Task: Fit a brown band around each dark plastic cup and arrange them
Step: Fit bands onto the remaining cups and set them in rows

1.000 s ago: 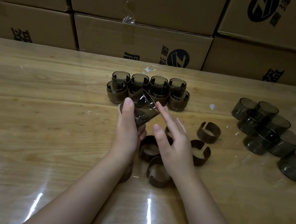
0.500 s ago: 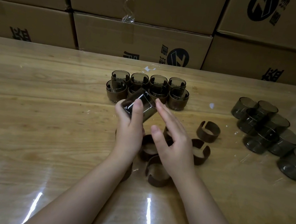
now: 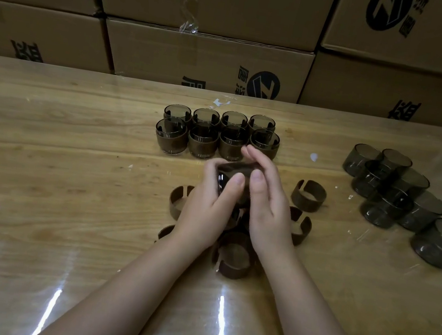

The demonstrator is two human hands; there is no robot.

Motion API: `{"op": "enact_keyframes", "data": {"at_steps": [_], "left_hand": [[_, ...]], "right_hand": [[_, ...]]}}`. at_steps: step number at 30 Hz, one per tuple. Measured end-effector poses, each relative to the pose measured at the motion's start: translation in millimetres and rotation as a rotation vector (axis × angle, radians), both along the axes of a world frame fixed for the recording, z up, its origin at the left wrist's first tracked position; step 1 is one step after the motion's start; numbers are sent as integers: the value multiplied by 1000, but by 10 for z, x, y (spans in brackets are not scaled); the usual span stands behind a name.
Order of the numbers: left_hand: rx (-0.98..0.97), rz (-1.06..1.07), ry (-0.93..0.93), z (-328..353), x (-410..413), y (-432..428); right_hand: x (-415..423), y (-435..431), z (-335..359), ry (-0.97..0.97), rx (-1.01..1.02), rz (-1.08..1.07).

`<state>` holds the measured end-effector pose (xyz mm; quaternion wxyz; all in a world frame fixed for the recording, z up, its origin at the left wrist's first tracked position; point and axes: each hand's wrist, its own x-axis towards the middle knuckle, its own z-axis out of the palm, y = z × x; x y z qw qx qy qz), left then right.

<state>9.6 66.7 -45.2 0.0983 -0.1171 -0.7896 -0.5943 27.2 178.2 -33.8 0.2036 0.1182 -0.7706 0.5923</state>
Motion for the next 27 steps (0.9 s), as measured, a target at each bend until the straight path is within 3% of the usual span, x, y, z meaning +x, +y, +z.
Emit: {"op": "enact_keyframes", "data": {"at_steps": [8, 12, 21, 27], "left_hand": [[2, -18, 5, 43, 29, 10], [-104, -45, -5, 56, -29, 7], [-80, -117, 93, 38, -1, 20], [-73, -132, 62, 28, -22, 14]], "right_hand": [[-14, -12, -41, -15, 112, -117], [-64, -22, -108, -114, 62, -207], [-96, 46, -49, -133, -223, -278], [-64, 15, -2, -161, -248, -227]]}}
